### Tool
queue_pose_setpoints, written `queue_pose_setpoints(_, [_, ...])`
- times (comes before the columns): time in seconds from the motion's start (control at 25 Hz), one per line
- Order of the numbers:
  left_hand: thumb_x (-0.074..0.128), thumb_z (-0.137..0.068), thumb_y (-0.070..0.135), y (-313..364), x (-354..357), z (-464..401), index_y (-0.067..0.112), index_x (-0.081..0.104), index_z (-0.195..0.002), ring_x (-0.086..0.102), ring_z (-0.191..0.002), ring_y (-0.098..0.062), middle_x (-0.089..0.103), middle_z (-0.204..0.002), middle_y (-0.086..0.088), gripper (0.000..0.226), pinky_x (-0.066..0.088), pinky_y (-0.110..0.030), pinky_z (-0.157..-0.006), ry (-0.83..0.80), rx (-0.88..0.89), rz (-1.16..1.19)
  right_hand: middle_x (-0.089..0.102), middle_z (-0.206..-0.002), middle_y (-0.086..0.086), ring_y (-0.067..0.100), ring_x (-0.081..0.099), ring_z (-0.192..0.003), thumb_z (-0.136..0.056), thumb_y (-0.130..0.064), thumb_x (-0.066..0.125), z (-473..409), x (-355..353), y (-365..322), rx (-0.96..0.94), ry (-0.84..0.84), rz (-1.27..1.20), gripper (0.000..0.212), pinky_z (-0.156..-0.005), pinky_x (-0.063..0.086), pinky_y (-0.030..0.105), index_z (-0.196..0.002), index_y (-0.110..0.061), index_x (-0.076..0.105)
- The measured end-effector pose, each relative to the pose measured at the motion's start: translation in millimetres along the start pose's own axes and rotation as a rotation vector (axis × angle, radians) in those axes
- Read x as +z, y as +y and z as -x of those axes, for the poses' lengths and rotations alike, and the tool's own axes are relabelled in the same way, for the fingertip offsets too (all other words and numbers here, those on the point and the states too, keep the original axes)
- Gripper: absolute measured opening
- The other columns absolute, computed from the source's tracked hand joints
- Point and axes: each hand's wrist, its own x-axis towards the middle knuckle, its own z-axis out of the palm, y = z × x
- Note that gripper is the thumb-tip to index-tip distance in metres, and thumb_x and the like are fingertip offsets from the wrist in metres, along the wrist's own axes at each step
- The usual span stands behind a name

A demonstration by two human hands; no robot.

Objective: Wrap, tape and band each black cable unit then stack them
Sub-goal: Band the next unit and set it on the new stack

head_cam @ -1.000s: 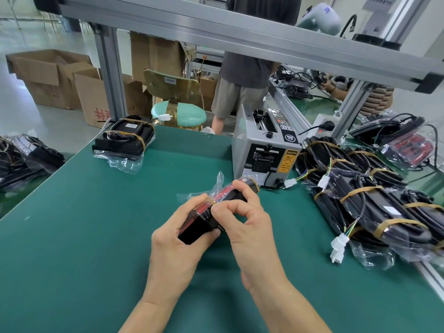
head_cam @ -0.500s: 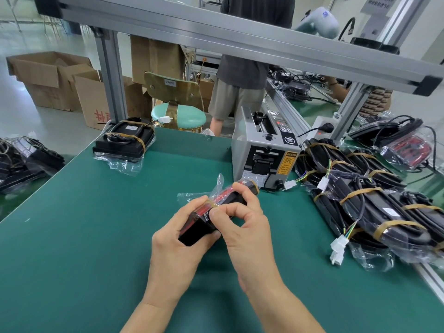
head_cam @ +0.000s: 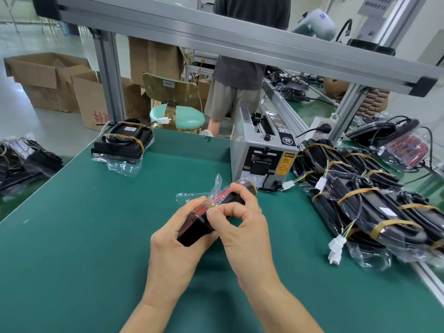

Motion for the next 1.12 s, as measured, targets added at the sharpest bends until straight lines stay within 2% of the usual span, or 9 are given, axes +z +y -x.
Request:
queue_pose_setpoints(0.2, [0.080, -0.063, -0.002, -1, 0, 0, 0.030, 0.068, -0.108, 0.067, -0.095, -0.005, 0.072, -0.103, 0.013, 0.056, 0.045, -0.008, -0.080, -0.006, -0.002, 0.005, 0.040, -0.133, -0.034, -0.004, 0.034, -0.132, -0.076, -0.023, 0.072, 4, 4, -1, 0.001, 0.040, 0.012, 0.020, -0.114, 0.025, 0.040, -0.062, -0.036, 0.069])
queue_pose_setpoints(0.32, [0.080, -0.064, -0.005, -1, 0, 0, 0.032, 0.068, -0.107, 0.067, -0.095, -0.003, 0.072, -0.102, 0.015, 0.059, 0.046, -0.008, -0.079, -0.003, 0.001, -0.018, 0.041, -0.130, -0.034, -0.006, 0.037, -0.129, -0.076, -0.020, 0.072, 5, 8, 0, -0.007, 0.063, 0.009, 0.019, -0.113, 0.027, 0.035, -0.064, -0.033, 0.068])
queue_pose_setpoints(0.4, [0.079, -0.064, -0.007, -1, -1, 0, 0.036, 0.068, -0.106, 0.066, -0.094, -0.002, 0.072, -0.102, 0.016, 0.061, 0.046, -0.007, -0.079, -0.002, 0.006, -0.027, 0.047, -0.123, -0.028, -0.009, 0.043, -0.120, -0.077, -0.018, 0.072, 6, 10, 1, -0.035, 0.106, -0.017, 0.017, -0.106, 0.033, 0.023, -0.079, -0.033, 0.064])
queue_pose_setpoints(0.52, [0.079, -0.063, -0.005, -1, 0, -1, 0.040, 0.068, -0.105, 0.066, -0.095, -0.002, 0.071, -0.102, 0.016, 0.062, 0.045, -0.007, -0.080, -0.006, 0.010, -0.028, 0.051, -0.117, -0.020, -0.012, 0.046, -0.107, -0.081, -0.020, 0.071, 7, 11, 1, 0.004, 0.130, -0.097, 0.040, -0.090, 0.040, 0.009, -0.105, -0.042, 0.048])
queue_pose_setpoints(0.64, [0.079, -0.063, -0.006, -1, 0, -1, 0.042, 0.068, -0.104, 0.066, -0.094, -0.003, 0.071, -0.101, 0.016, 0.064, 0.046, -0.007, -0.079, -0.001, 0.015, -0.035, 0.049, -0.117, -0.025, -0.009, 0.045, -0.112, -0.077, -0.029, 0.072, 5, 11, 4, 0.002, 0.089, -0.087, 0.041, -0.102, 0.040, 0.025, -0.108, -0.042, 0.048])
queue_pose_setpoints(0.76, [0.078, -0.064, -0.008, -5, -2, -3, 0.044, 0.068, -0.102, 0.067, -0.093, -0.005, 0.072, -0.100, 0.016, 0.066, 0.048, -0.010, -0.079, 0.008, 0.001, -0.038, 0.040, -0.118, -0.036, -0.008, 0.037, -0.123, -0.064, -0.042, 0.068, 5, 11, 3, -0.054, 0.016, 0.041, 0.050, -0.111, 0.029, 0.037, -0.110, -0.041, 0.048])
queue_pose_setpoints(0.88, [0.076, -0.061, -0.009, -6, -3, -3, 0.044, 0.067, -0.105, 0.067, -0.095, -0.006, 0.071, -0.103, 0.015, 0.070, 0.049, -0.011, -0.080, -0.017, 0.008, -0.050, 0.032, -0.126, -0.037, -0.013, 0.028, -0.126, -0.056, -0.051, 0.069, 5, 5, 2, -0.102, -0.046, 0.153, 0.053, -0.113, 0.023, 0.035, -0.105, -0.045, 0.048])
queue_pose_setpoints(0.96, [0.084, -0.060, 0.000, -3, -4, -4, 0.043, 0.067, -0.106, 0.066, -0.098, -0.003, 0.071, -0.105, 0.015, 0.065, 0.046, -0.009, -0.083, -0.022, 0.028, -0.047, 0.039, -0.125, -0.033, -0.013, 0.030, -0.124, -0.057, -0.053, 0.069, -1, -6, 2, -0.102, -0.077, 0.142, 0.048, -0.113, 0.023, 0.035, -0.102, -0.043, 0.054])
queue_pose_setpoints(1.12, [0.082, -0.057, 0.011, -1, -5, -8, 0.043, 0.067, -0.105, 0.065, -0.100, -0.001, 0.070, -0.106, 0.016, 0.060, 0.043, -0.006, -0.085, -0.020, 0.045, -0.049, 0.051, -0.116, -0.021, -0.006, 0.038, -0.118, -0.071, -0.040, 0.079, -19, -21, 0, -0.180, -0.118, 0.311, 0.034, -0.098, 0.017, 0.020, -0.099, -0.039, 0.061])
